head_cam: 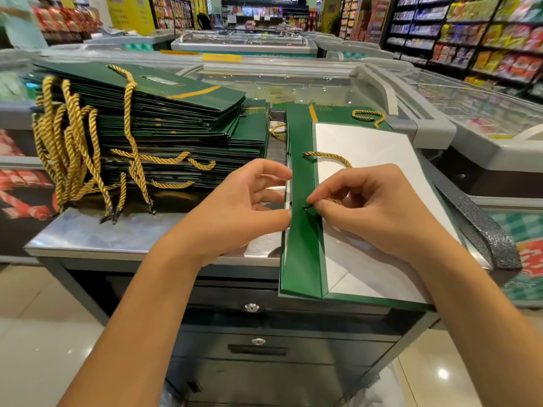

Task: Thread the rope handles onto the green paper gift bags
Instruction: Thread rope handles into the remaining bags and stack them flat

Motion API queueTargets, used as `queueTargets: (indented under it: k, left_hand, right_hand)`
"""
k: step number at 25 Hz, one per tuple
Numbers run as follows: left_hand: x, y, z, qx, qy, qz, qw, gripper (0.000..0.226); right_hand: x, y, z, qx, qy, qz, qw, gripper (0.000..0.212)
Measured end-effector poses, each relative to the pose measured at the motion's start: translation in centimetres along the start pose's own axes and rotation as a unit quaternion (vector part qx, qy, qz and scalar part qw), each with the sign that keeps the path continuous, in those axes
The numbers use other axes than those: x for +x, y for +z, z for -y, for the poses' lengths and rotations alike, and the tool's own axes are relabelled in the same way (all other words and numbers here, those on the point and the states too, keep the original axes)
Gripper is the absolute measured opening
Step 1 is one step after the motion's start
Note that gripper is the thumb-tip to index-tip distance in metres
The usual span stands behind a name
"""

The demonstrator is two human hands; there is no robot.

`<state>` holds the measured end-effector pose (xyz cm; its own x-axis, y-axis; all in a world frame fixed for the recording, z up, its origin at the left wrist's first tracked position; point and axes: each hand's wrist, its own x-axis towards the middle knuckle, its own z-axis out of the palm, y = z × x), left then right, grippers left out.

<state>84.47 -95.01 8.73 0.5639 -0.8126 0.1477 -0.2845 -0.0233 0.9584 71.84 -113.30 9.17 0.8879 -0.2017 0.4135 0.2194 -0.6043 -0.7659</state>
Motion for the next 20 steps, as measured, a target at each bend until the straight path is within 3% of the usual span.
queueTargets:
  k: [10, 15, 20]
  left_hand:
    - [-0.14, 0.20, -0.23, 0.022, 0.011, 0.001, 1.000, 0.045]
    - [-0.30, 0.16, -0.44, 0.032, 0.022, -0.005, 0.999, 0.042]
    - [-0.31, 0.10, -0.19, 0.049, 0.022, -0.008, 0.999, 0.039]
  right_hand:
    - [-0.19, 0.20, 0.20, 0.004, -0.042, 0.001, 0.999, 0.019]
    - [0.03, 0.46, -0.41, -0.063, -0.114, 0.035, 0.991, 0.035]
    - [0.19, 0.53, -0.60, -0.101, -0.113, 0.035, 0.988, 0.031]
